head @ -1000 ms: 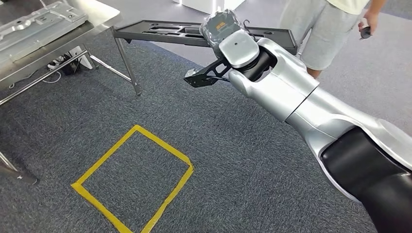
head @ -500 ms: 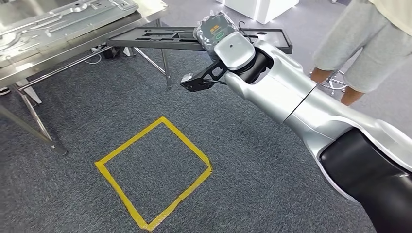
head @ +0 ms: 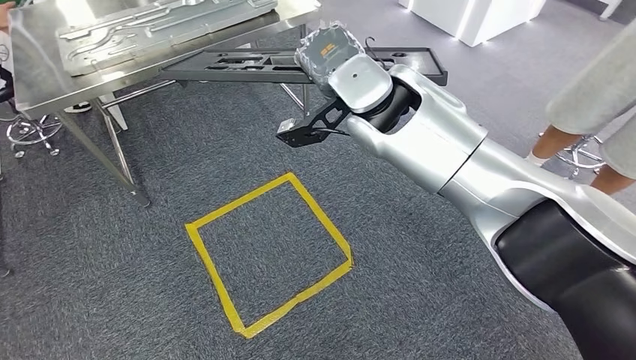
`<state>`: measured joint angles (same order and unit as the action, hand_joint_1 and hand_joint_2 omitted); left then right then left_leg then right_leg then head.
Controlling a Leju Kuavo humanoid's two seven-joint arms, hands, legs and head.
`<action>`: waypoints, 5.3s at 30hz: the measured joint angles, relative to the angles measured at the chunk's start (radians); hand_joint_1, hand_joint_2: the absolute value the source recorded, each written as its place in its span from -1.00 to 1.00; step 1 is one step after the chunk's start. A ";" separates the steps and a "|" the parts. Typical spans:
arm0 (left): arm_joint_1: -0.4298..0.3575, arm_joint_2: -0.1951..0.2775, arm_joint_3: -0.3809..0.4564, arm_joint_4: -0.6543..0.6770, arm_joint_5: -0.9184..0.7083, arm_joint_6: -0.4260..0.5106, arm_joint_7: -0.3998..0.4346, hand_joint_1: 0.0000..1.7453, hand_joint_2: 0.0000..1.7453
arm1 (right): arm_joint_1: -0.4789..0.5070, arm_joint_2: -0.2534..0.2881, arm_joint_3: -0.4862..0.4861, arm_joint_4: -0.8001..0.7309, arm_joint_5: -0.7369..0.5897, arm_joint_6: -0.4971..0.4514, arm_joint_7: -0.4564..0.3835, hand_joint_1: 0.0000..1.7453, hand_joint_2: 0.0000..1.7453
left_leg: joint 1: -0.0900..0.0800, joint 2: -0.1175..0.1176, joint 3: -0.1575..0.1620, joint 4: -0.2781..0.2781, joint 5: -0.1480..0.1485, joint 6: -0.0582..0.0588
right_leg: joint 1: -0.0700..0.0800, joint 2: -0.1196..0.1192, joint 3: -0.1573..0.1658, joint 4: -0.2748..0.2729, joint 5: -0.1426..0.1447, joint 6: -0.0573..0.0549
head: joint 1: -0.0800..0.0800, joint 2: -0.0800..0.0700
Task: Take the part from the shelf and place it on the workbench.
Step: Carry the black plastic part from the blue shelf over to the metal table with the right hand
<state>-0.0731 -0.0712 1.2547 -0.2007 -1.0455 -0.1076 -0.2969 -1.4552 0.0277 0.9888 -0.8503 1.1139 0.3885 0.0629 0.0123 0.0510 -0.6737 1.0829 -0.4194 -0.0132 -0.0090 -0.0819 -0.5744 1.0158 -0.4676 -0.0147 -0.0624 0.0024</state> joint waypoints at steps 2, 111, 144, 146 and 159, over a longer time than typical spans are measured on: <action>0.000 0.002 0.000 0.000 0.000 0.001 0.001 -1.00 1.00 | 0.001 -0.001 0.000 -0.006 0.000 0.001 0.001 1.00 1.00 | -0.010 0.027 0.031 -0.062 0.009 0.012 | 0.009 -0.022 0.002 0.004 -0.007 0.009 | 0.001 0.000; 0.003 -0.012 -0.019 -0.001 -0.069 0.066 0.076 -1.00 1.00 | -0.021 0.012 0.016 0.026 0.018 -0.021 -0.004 1.00 1.00 | 0.000 -0.081 0.217 -0.095 -0.117 0.009 | 0.005 0.085 -0.146 0.006 0.140 0.004 | 0.000 0.000; -0.006 -0.002 -0.016 -0.002 -0.036 0.036 0.067 -1.00 1.00 | -0.046 0.008 0.016 0.033 0.023 -0.004 -0.030 1.00 1.00 | 0.011 -0.051 0.102 -0.046 -0.072 -0.012 | -0.014 0.088 -0.034 0.016 0.016 0.008 | 0.006 0.000; -0.006 -0.001 -0.014 -0.002 -0.035 0.036 0.066 -1.00 1.00 | -0.045 0.009 0.016 0.030 0.022 -0.002 -0.031 1.00 1.00 | 0.013 -0.051 0.041 0.070 -0.111 -0.020 | -0.015 0.088 -0.014 0.012 0.002 -0.003 | 0.005 0.000; 0.002 0.007 -0.009 -0.002 -0.035 0.036 0.069 -1.00 1.00 | -0.029 0.005 0.017 -0.003 0.014 0.015 -0.042 1.00 1.00 | 0.001 -0.048 0.046 -0.078 0.012 0.029 | -0.009 0.090 0.076 0.069 -0.066 0.038 | 0.006 0.000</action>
<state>-0.0711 -0.0644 1.2456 -0.2022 -1.0803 -0.0713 -0.2277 -1.4840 0.0330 1.0060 -0.8535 1.1280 0.4037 0.0210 0.0134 0.0025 -0.6280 1.0052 -0.4077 0.0162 -0.0178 0.0086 -0.4982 1.0848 -0.5335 0.0235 -0.0560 0.0027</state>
